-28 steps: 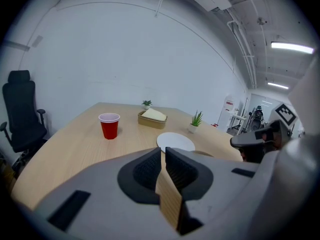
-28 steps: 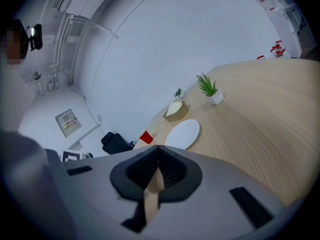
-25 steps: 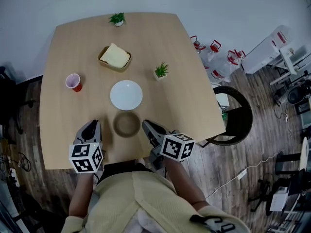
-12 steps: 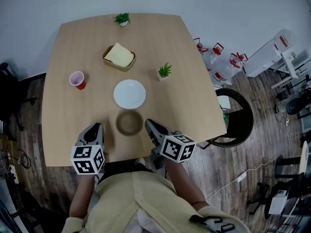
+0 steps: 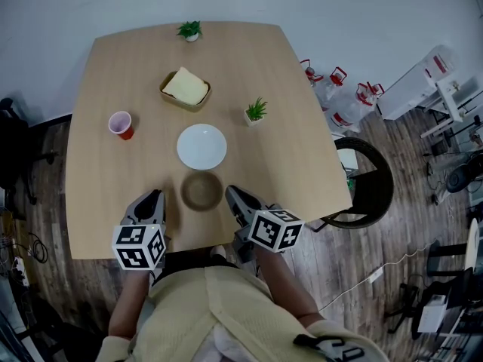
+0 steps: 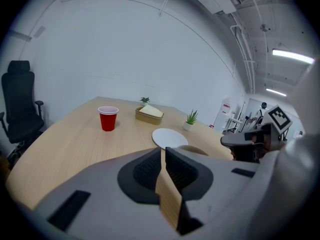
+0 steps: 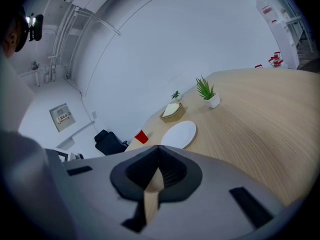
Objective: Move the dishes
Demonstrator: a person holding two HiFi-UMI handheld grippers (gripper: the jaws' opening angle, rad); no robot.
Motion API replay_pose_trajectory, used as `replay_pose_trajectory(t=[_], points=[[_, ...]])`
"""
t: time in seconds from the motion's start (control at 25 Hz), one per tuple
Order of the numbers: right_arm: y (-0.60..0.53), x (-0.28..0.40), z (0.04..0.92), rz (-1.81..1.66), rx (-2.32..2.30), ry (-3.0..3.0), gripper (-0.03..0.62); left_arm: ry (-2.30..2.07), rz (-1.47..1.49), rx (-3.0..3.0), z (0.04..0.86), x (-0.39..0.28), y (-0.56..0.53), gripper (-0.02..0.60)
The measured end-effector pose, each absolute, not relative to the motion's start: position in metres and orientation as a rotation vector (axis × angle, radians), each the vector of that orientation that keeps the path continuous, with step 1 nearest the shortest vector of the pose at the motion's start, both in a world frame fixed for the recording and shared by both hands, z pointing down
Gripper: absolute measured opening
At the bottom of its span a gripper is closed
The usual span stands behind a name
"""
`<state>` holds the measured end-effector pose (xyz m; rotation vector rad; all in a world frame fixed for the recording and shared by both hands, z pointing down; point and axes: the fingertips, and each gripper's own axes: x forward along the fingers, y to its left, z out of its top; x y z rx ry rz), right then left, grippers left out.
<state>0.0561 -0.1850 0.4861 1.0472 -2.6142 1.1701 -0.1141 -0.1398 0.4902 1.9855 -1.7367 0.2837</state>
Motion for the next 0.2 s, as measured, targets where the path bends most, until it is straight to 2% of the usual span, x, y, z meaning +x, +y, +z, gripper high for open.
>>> replay_pose_trajectory(t=[0.2], points=[[-0.1877,0.0565,0.486,1.181,1.056,-2.615,0.015,-1.727,0.285,1.978,0.4915,-0.1152,-0.1405,0.038]])
